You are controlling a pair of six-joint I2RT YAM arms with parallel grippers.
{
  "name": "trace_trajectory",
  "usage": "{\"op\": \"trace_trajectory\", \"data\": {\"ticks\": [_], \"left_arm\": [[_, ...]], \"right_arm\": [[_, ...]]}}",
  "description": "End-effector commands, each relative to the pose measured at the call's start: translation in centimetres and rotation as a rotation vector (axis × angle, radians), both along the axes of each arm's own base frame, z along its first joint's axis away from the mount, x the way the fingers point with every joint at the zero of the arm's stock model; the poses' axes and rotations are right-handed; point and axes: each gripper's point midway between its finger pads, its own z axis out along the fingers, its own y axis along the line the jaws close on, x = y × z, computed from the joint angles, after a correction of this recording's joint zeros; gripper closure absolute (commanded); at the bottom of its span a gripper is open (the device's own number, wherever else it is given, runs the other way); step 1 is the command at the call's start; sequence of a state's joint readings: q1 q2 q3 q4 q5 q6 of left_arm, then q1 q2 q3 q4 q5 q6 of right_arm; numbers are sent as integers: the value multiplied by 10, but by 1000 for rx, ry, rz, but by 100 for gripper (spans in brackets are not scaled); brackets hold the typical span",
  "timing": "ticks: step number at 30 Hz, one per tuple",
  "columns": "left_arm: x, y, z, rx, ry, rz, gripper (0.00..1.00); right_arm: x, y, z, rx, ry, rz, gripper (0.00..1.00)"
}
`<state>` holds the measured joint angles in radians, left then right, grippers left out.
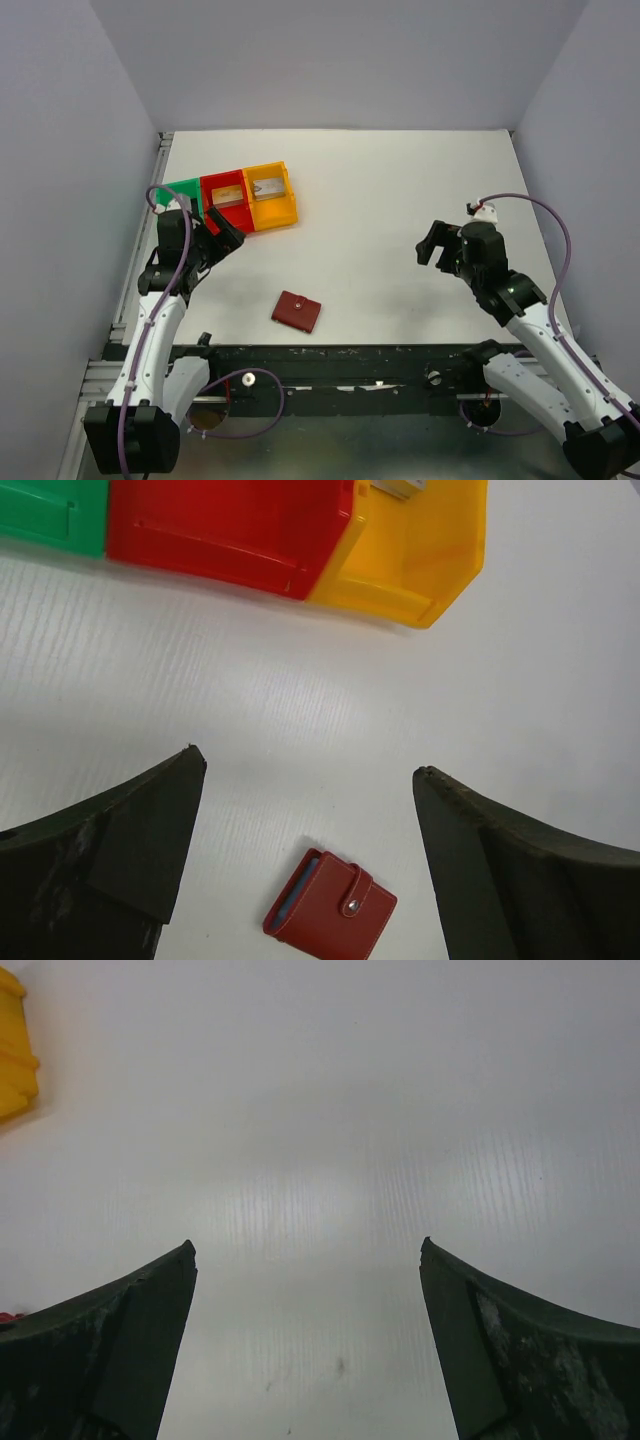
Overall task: Take the credit cards out of the card holder
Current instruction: Pick up the card holder from the corner of the board.
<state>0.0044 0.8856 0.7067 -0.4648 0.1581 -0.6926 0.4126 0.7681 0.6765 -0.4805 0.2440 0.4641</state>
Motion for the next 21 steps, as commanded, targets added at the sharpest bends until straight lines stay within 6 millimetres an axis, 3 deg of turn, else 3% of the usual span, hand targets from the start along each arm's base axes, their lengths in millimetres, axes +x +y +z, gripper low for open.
{"op": "trace_trajectory", "data": {"ticks": [1, 14, 21], "left_arm": [[-8, 0, 10, 22, -62, -18, 1], [-11, 6, 14, 54, -72, -7, 1], [-20, -16, 7, 99, -40, -91, 1]], "right_arm": [[0, 2, 1, 28, -14, -11, 0], [3, 12, -16, 4, 93, 34, 5], [0, 31, -11, 47, 39, 161, 5]]}}
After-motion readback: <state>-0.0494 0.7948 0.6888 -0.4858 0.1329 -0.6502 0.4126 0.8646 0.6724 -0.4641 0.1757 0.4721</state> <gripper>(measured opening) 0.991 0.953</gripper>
